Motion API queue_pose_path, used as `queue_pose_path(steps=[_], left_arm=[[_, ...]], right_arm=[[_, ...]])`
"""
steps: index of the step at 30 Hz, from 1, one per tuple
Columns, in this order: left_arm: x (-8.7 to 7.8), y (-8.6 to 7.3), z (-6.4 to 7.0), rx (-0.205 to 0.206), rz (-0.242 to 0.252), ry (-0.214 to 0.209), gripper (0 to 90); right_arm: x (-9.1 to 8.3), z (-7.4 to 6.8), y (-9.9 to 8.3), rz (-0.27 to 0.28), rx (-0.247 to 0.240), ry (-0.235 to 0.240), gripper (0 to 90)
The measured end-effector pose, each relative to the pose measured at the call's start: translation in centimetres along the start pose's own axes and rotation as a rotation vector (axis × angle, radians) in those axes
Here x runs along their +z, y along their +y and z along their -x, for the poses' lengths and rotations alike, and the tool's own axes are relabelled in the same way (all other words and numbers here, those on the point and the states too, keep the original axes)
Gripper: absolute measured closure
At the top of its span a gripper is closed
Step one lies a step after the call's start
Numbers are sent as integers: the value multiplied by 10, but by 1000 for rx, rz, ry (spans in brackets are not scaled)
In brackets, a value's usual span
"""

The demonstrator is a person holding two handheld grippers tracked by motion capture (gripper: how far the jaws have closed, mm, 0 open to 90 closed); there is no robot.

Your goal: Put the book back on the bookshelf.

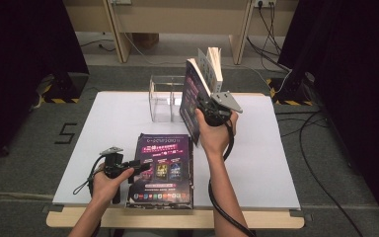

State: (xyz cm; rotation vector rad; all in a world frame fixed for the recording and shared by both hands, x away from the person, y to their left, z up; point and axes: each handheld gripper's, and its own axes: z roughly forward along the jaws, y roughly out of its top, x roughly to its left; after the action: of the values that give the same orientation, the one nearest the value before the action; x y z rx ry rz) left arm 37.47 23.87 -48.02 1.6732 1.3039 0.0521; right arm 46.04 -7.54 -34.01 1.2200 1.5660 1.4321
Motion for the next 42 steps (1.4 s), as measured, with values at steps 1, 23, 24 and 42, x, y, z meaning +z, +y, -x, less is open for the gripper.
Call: queue_pose_path(steps=[1, 23, 24, 42], left_arm=[[0, 0, 0, 0, 0, 0, 402], [-2, 1, -2, -3, 1, -3, 402], [-2, 1, -2, -5, 2, -3, 402], [-3, 1, -3, -12, 10, -6, 402]], right_arm=[[1, 0, 1, -6, 3, 6, 707], [9, -1, 11, -57, -3, 30, 829], [10, -1, 12, -55, -7, 31, 829], [26, -5, 18, -14, -7, 31, 831]])
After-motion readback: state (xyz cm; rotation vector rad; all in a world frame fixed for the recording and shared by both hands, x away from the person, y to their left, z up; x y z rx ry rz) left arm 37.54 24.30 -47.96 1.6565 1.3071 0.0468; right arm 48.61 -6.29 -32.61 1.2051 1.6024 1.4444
